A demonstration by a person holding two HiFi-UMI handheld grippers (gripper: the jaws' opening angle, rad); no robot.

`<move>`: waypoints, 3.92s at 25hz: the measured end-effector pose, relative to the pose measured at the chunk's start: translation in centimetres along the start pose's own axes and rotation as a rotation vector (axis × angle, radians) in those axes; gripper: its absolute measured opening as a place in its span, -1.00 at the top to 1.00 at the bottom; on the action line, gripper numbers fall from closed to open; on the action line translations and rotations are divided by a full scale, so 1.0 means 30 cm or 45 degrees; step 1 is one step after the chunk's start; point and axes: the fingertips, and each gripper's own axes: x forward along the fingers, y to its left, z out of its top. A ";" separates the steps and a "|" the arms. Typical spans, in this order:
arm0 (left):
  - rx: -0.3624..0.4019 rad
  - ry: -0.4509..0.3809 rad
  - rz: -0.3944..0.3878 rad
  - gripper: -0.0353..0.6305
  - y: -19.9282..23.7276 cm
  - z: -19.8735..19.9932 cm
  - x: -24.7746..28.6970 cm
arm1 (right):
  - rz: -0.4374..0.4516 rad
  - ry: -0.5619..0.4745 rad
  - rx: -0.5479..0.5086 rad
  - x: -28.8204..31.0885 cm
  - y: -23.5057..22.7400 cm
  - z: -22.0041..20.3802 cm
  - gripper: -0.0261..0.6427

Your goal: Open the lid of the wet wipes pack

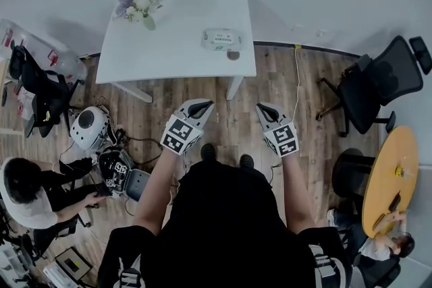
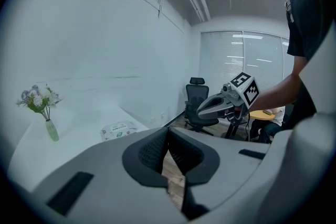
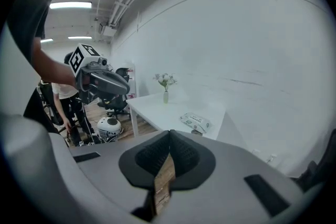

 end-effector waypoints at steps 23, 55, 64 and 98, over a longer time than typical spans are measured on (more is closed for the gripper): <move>0.026 0.020 -0.112 0.83 0.203 -0.055 -0.028 | -0.127 0.025 0.058 0.154 0.060 0.056 0.88; -0.214 0.138 0.229 0.83 0.633 0.083 0.548 | 0.271 0.110 -0.084 0.663 -0.612 0.089 0.87; -0.223 0.136 0.346 0.83 0.698 0.137 0.591 | 0.413 0.110 -0.214 0.772 -0.661 0.135 0.87; -0.175 0.247 0.036 0.83 1.093 -0.134 0.960 | 0.307 0.206 -0.154 1.254 -0.689 0.105 0.87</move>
